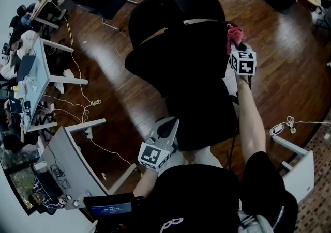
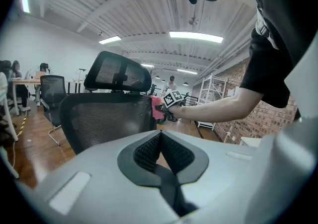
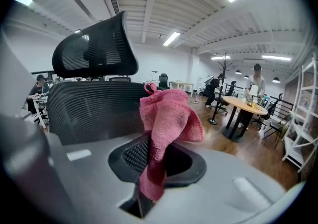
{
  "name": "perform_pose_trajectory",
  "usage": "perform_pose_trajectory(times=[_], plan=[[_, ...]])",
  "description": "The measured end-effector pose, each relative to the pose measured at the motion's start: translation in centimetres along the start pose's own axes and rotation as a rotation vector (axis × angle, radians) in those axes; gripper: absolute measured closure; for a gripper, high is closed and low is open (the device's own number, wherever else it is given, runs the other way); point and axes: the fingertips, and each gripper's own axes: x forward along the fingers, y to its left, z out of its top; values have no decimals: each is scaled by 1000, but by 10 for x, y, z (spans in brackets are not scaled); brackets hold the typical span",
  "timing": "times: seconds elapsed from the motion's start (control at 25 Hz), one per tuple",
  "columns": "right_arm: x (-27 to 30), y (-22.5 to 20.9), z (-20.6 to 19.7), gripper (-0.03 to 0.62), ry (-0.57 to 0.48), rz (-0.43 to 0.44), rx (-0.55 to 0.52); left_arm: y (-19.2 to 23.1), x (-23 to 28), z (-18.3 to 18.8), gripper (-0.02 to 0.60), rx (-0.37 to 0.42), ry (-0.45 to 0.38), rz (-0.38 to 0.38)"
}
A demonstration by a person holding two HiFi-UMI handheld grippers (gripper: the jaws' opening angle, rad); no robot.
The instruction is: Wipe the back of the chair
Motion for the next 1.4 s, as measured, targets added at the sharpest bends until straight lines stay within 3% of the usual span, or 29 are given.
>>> perform_pose_trajectory(times=[0.44,1.4], plan=[[5,89,-5,543,15,98,-73,18,-24,-13,594,-29,-2,27],[-3,362,-12,543,2,424,-232,75,-86,-37,594,-76,-14,93]])
